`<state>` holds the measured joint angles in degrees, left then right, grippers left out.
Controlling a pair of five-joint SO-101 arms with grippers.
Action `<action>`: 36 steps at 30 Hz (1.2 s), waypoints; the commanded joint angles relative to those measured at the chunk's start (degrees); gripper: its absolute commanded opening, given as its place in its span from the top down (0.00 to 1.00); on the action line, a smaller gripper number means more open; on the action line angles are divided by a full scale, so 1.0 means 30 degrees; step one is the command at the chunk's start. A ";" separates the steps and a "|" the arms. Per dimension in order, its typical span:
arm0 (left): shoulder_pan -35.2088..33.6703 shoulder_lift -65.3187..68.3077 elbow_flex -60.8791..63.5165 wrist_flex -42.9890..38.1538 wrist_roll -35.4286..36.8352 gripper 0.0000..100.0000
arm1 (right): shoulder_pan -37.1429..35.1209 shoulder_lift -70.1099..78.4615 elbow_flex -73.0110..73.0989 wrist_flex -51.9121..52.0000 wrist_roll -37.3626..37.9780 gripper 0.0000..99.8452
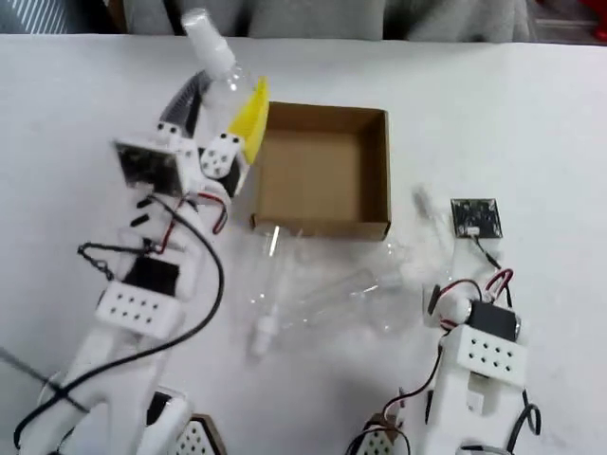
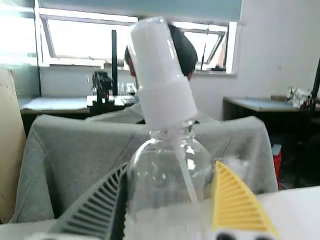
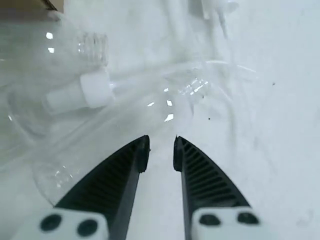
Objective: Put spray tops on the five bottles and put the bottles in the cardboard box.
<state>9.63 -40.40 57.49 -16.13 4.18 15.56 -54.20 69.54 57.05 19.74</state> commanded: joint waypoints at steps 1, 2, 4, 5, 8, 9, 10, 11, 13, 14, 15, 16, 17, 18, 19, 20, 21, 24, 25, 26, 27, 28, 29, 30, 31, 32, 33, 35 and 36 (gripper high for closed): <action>-0.0044 0.2066 -0.1055 -0.1260 0.0000 0.95 | 0.0132 -0.0249 0.0352 -0.1128 0.0557 0.94; 0.0015 0.2505 -0.1055 -0.1846 0.0381 0.95 | 0.0132 -0.0249 0.0352 -0.1128 0.0557 0.94; 0.0132 0.3560 -0.1055 -0.3429 0.1319 0.95 | 0.0132 -0.0249 0.0352 -0.1128 0.0557 0.94; 0.0220 0.4176 -0.1084 -0.4337 0.1700 0.95 | 0.0132 -0.0249 0.0381 -0.1128 0.0615 0.94; 0.0630 0.6432 -0.1348 -0.6945 0.2344 0.95 | 0.0220 -0.0249 0.0440 -0.1099 0.0703 0.94; 0.0659 0.7370 -0.1582 -0.7736 0.2374 0.95 | 0.0220 -0.0220 0.0440 -0.1099 0.0703 0.94; 0.0659 0.8366 -0.1934 -0.8586 0.2344 0.95 | 0.0220 -0.0220 0.0440 -0.1070 0.0733 0.94; 0.0630 0.9392 -0.2344 -0.9436 0.2344 0.95 | 0.0220 -0.0220 0.0440 -0.0982 0.0733 0.93; 0.0484 1.1531 -0.3165 -1.1253 0.2344 0.95 | 0.0190 -0.0249 0.0440 -0.0982 0.0733 0.93; 0.0484 1.2645 -0.3604 -1.2220 0.2344 0.95 | 0.0190 -0.0249 0.0440 -0.0982 0.0733 0.93; 0.0484 1.3788 -0.4015 -1.3216 0.2344 0.95 | 0.0190 -0.0249 0.0440 -0.0982 0.0733 0.93; 0.0484 1.4901 -0.4396 -1.4183 0.2344 0.95 | 0.0161 -0.0220 0.0440 -0.0982 0.0733 0.93; 0.0484 1.5985 -0.4777 -1.5150 0.2344 0.95 | 0.0132 -0.0220 0.0440 -0.0982 0.0733 0.93; 0.0484 1.7070 -0.5275 -1.5971 0.2344 0.95 | 0.0132 -0.0220 0.0440 -0.0982 0.0733 0.93; 0.0513 1.8007 -0.5861 -1.6586 0.2344 0.95 | 0.0132 -0.0220 0.0469 -0.0982 0.0733 0.93; 0.0484 1.9004 -0.6535 -1.6967 0.2344 0.95 | 0.0132 -0.0220 0.0469 -0.0982 0.0762 0.93; 0.0454 1.9824 -0.7209 -1.7172 0.2344 0.95 | 0.0132 -0.0220 0.0469 -0.0982 0.0762 0.93; 0.0103 2.2139 -0.9172 -1.7143 0.2344 0.95 | 0.0132 -0.0220 0.0498 -0.0982 0.0762 0.93; 0.0044 2.2755 -0.9758 -1.7143 0.2344 0.95 | 0.0132 -0.0220 0.0586 -0.1040 0.0791 0.93; -0.0044 2.3311 -1.0315 -1.7143 0.2344 0.95 | 0.0132 -0.0220 0.0674 -0.1099 0.0996 0.93; -0.0132 2.3868 -1.0901 -1.7143 0.2344 0.95 | 0.0132 -0.0220 0.0762 -0.1099 0.1436 0.93; -0.0161 2.4425 -1.1458 -1.7143 0.2344 0.95 | 0.0132 -0.0220 0.0762 -0.1099 0.1700 0.93; -0.0161 2.4923 -1.1985 -1.7143 0.2344 0.95 | 0.0132 -0.0220 0.0762 -0.1099 0.1817 0.93; -0.0161 2.5421 -1.2454 -1.7143 0.2344 0.95 | 0.0132 -0.0220 0.0762 -0.1099 0.1817 0.93; -0.0161 2.5890 -1.2923 -1.7114 0.2344 0.95 | 0.0132 -0.0220 0.0762 -0.1099 0.1817 0.93; -0.0161 2.6359 -1.3421 -1.7114 0.2344 0.95 | 0.0132 -0.0220 0.0762 -0.1099 0.1846 0.93; -0.0161 2.6799 -1.3919 -1.7114 0.2374 0.95 | 0.0132 -0.0220 0.0762 -0.1099 0.1875 0.93; -0.0190 2.7590 -1.4857 -1.7114 0.2374 0.95 | 0.0103 -0.0220 0.0762 -0.1128 0.1905 0.93; -0.0308 2.7941 -1.5267 -1.7114 0.2374 0.95 | 0.0103 -0.0220 0.0762 -0.1128 0.1905 0.93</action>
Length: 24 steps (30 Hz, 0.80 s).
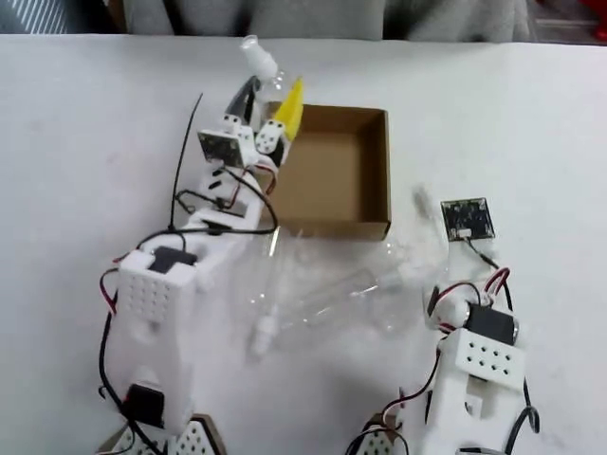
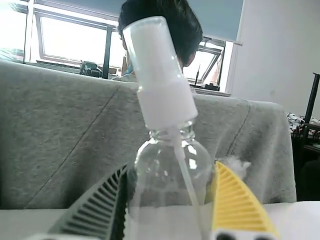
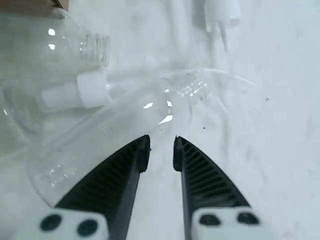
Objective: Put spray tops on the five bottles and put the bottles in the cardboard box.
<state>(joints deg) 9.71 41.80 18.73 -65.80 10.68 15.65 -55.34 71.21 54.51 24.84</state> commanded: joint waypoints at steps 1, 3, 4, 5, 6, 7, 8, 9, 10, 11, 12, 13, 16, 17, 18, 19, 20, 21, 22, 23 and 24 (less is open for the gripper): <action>-0.0425 0.0835 -0.2696 -0.0557 0.0205 0.95 | 0.0073 0.0161 0.0205 -0.0278 0.0205 0.93; -0.0513 0.1333 -0.3223 -0.0527 0.0205 0.95 | 0.0073 0.0161 0.0205 -0.0278 0.0205 0.93; -0.0513 0.1568 -0.3429 -0.0527 0.0205 0.95 | 0.0073 0.0161 0.0205 -0.0278 0.0205 0.93; -0.0513 0.1744 -0.3575 -0.0527 0.0205 0.95 | 0.0073 0.0161 0.0205 -0.0278 0.0205 0.93; -0.0513 0.1919 -0.3634 -0.0498 0.0205 0.95 | 0.0073 0.0161 0.0205 -0.0278 0.0205 0.93; -0.0454 0.1978 -0.3634 -0.0234 0.0205 0.95 | 0.0073 0.0161 0.0205 -0.0278 0.0205 0.93; -0.0396 0.2037 -0.3663 0.0176 0.0205 0.95 | 0.0073 0.0161 0.0205 -0.0278 0.0205 0.93; -0.0366 0.2066 -0.3663 0.0615 0.0205 0.95 | 0.0073 0.0161 0.0205 -0.0278 0.0205 0.93; -0.0366 0.2154 -0.3692 0.0908 0.0176 0.95 | 0.0073 0.0161 0.0205 -0.0278 0.0205 0.93; -0.0396 0.2242 -0.3956 0.1143 0.0176 0.95 | 0.0073 0.0161 0.0234 -0.0278 0.0205 0.93; -0.0454 0.2359 -0.4278 0.1377 0.0176 0.95 | 0.0073 0.0161 0.0234 -0.0278 0.0205 0.93; -0.0513 0.2564 -0.4630 0.1612 0.0176 0.95 | 0.0073 0.0161 0.0234 -0.0278 0.0234 0.93; -0.0659 0.3473 -0.5568 0.1788 0.0176 0.95 | 0.0073 0.0161 0.0322 -0.0278 0.0234 0.93; -0.0659 0.3619 -0.5626 0.1846 0.0176 0.95 | 0.0073 0.0161 0.0352 -0.0308 0.0234 0.93; -0.0630 0.3824 -0.5714 0.1846 0.0176 0.95 | 0.0073 0.0161 0.0352 -0.0308 0.0234 0.93; -0.0601 0.3941 -0.5744 0.1846 0.0176 0.95 | 0.0073 0.0161 0.0352 -0.0308 0.0234 0.93; -0.0601 0.4029 -0.5744 0.1846 0.0176 0.95 | 0.0073 0.0161 0.0381 -0.0425 0.0234 0.93; -0.0601 0.4059 -0.5744 0.1846 0.0176 0.95 | 0.0073 0.0161 0.0410 -0.0542 0.0234 0.93; -0.0601 0.4059 -0.5744 0.1846 0.0176 0.95 | 0.0073 0.0161 0.0410 -0.0542 0.0234 0.93; -0.0601 0.4088 -0.5744 0.1846 0.0176 0.95 | 0.0073 0.0161 0.0410 -0.0542 0.0234 0.93; -0.0601 0.4117 -0.5744 0.1846 0.0176 0.95 | 0.0073 0.0161 0.0410 -0.0542 0.0234 0.93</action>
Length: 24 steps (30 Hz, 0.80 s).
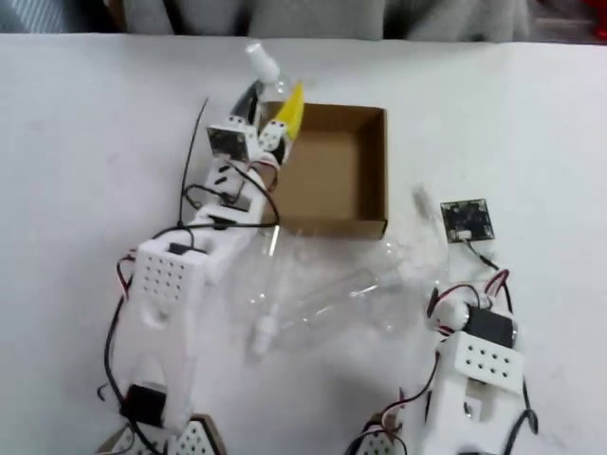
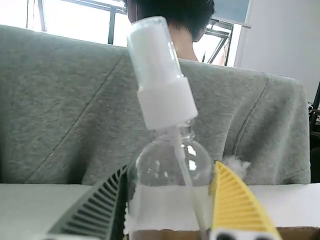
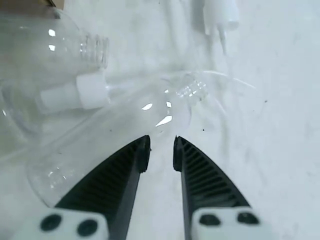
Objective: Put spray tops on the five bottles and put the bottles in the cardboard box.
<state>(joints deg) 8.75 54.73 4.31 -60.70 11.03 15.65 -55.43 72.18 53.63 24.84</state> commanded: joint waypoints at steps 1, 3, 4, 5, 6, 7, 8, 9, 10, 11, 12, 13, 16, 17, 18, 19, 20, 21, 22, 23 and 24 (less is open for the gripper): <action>-0.0278 -0.0161 -0.0938 0.0147 0.0059 0.95 | 0.0073 0.0190 0.0088 -0.0249 0.0234 0.93; -0.0308 -0.0132 -0.0938 0.0176 0.0059 0.95 | 0.0073 0.0190 0.0088 -0.0249 0.0234 0.93; -0.0308 -0.0103 -0.0879 0.0176 0.0059 0.95 | 0.0073 0.0190 0.0088 -0.0249 0.0234 0.93; -0.0308 -0.0103 -0.0821 0.0205 0.0059 0.95 | 0.0073 0.0190 0.0088 -0.0249 0.0234 0.93; -0.0308 -0.0103 -0.0791 0.0381 0.0059 0.95 | 0.0073 0.0190 0.0088 -0.0249 0.0234 0.93; -0.0308 -0.0103 -0.0791 0.0821 0.0059 0.95 | 0.0073 0.0190 0.0088 -0.0249 0.0234 0.93; -0.0308 -0.0103 -0.0908 0.1289 0.0059 0.95 | 0.0073 0.0190 0.0088 -0.0249 0.0234 0.93; -0.0308 -0.0103 -0.0938 0.1553 0.0059 0.95 | 0.0073 0.0190 0.0088 -0.0249 0.0234 0.93; -0.0308 -0.0132 -0.0938 0.1700 0.0059 0.95 | 0.0073 0.0190 0.0088 -0.0249 0.0234 0.93; -0.0308 -0.0132 -0.0938 0.1670 0.0059 0.95 | 0.0073 0.0190 0.0088 -0.0249 0.0234 0.93; -0.0308 -0.0190 -0.0938 0.1670 0.0059 0.95 | 0.0073 0.0190 0.0088 -0.0249 0.0234 0.93; -0.0308 -0.0278 -0.0938 0.1670 0.0059 0.95 | 0.0073 0.0190 0.0088 -0.0249 0.0234 0.93; -0.0308 -0.0308 -0.0938 0.1758 0.0059 0.91 | 0.0073 0.0190 0.0088 -0.0249 0.0234 0.93; -0.0308 -0.0337 -0.0908 0.1788 -0.0117 0.88 | 0.0073 0.0190 0.0088 -0.0249 0.0234 0.93; -0.0308 -0.0337 -0.0821 0.1817 -0.0586 0.83 | 0.0073 0.0190 0.0088 -0.0249 0.0234 0.93; -0.0249 -0.0337 -0.0791 0.2110 -0.1231 0.78 | 0.0073 0.0190 0.0088 -0.0249 0.0234 0.93; -0.0103 -0.0337 -0.0791 0.2842 -0.1729 0.74 | 0.0073 0.0190 0.0088 -0.0249 0.0234 0.93; 0.0015 -0.0337 -0.0791 0.3722 -0.2139 0.69 | 0.0073 0.0190 0.0088 -0.0249 0.0234 0.93; 0.0073 -0.0337 -0.0821 0.4396 -0.2403 0.66 | 0.0073 0.0190 0.0088 -0.0249 0.0234 0.93; 0.0103 -0.0337 -0.0879 0.4718 -0.2462 0.64 | 0.0073 0.0190 0.0088 -0.0249 0.0234 0.93; 0.0073 -0.0337 -0.0908 0.4777 -0.2462 0.63 | 0.0073 0.0190 0.0088 -0.0249 0.0234 0.93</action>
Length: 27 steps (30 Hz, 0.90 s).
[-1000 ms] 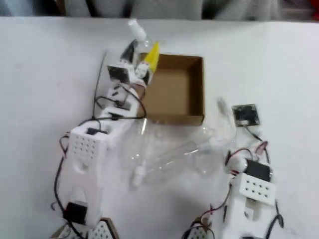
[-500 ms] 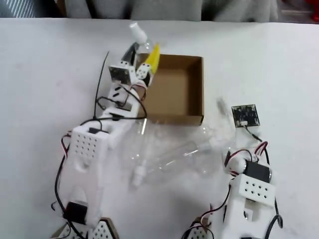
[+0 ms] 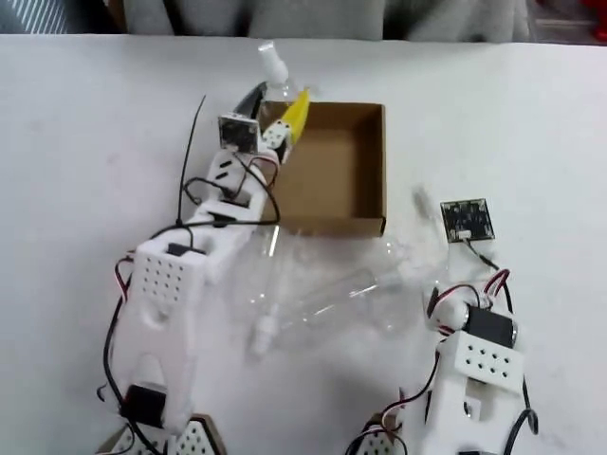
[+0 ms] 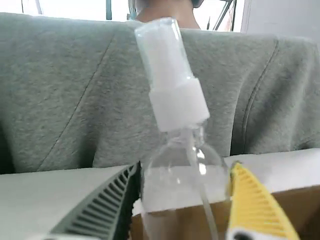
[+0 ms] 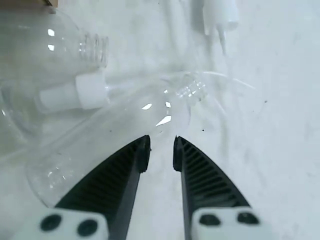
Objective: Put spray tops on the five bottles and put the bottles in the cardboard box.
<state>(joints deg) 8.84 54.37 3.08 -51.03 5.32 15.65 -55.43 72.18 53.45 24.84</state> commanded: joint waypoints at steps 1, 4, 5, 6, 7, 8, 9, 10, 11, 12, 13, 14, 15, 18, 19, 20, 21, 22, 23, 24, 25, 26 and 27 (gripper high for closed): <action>0.0015 -0.0220 -0.0498 0.1553 -0.0557 0.62 | 0.0073 0.0190 0.0088 -0.0190 0.0234 0.93; -0.0103 -0.0249 -0.0527 0.1553 -0.0410 0.62 | 0.0073 0.0190 0.0088 -0.0220 0.0234 0.93; -0.0103 -0.0249 -0.0527 0.1553 -0.0381 0.62 | 0.0073 0.0190 0.0088 -0.0220 0.0234 0.93; -0.0103 -0.0278 -0.0527 0.1553 -0.0234 0.62 | 0.0073 0.0190 0.0088 -0.0220 0.0234 0.93; -0.0103 -0.0337 -0.0527 0.1553 -0.0147 0.62 | 0.0073 0.0190 0.0088 -0.0220 0.0234 0.93; -0.0103 -0.0601 -0.0381 0.1582 -0.0147 0.62 | 0.0073 0.0190 0.0088 -0.0220 0.0234 0.93; -0.0103 -0.0923 -0.0352 0.1670 -0.0117 0.62 | 0.0073 0.0190 0.0088 -0.0220 0.0234 0.93; -0.0103 -0.1128 -0.0352 0.1670 -0.0117 0.62 | 0.0073 0.0190 0.0088 -0.0220 0.0234 0.93; -0.0132 -0.1363 -0.0293 0.1670 -0.0117 0.62 | 0.0073 0.0190 0.0088 -0.0220 0.0234 0.93; -0.0220 -0.1685 0.0029 0.1670 -0.0117 0.62 | 0.0073 0.0190 0.0088 -0.0220 0.0234 0.93; -0.0278 -0.1919 0.0440 0.1670 -0.0117 0.62 | 0.0073 0.0190 0.0088 -0.0220 0.0234 0.93; -0.0278 -0.2125 0.0733 0.1670 -0.0117 0.62 | 0.0073 0.0190 0.0088 -0.0220 0.0234 0.93; -0.0308 -0.2388 0.1084 0.1670 -0.0147 0.62 | 0.0073 0.0190 0.0088 -0.0220 0.0234 0.93; -0.0308 -0.3326 0.2051 0.1670 -0.0176 0.62 | 0.0073 0.0190 0.0088 -0.0220 0.0234 0.93; -0.0308 -0.3678 0.2462 0.1670 -0.0176 0.62 | 0.0073 0.0190 0.0088 -0.0220 0.0234 0.93; -0.0308 -0.4059 0.2872 0.1670 -0.0176 0.62 | 0.0073 0.0190 0.0088 -0.0220 0.0234 0.93; -0.0308 -0.4469 0.3311 0.1670 -0.0176 0.62 | 0.0073 0.0190 0.0088 -0.0220 0.0234 0.93; -0.0308 -0.4908 0.3663 0.1670 -0.0176 0.62 | 0.0073 0.0190 0.0088 -0.0220 0.0234 0.93; -0.0308 -0.5348 0.3956 0.1670 -0.0176 0.62 | 0.0073 0.0190 0.0088 -0.0220 0.0234 0.93; -0.0308 -0.5758 0.4220 0.1670 -0.0176 0.62 | 0.0073 0.0190 0.0088 -0.0220 0.0234 0.93; -0.0308 -0.6198 0.4425 0.1670 -0.0176 0.62 | 0.0073 0.0190 0.0088 -0.0220 0.0234 0.93; -0.0308 -0.6637 0.4659 0.1670 -0.0176 0.62 | 0.0073 0.0220 0.0088 -0.0220 0.0234 0.93; -0.0308 -0.7077 0.4982 0.1670 -0.0176 0.62 | 0.0073 0.0220 0.0088 -0.0220 0.0234 0.93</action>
<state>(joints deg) 8.75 41.63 16.53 -46.29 4.35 15.65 -55.43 72.18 53.45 24.84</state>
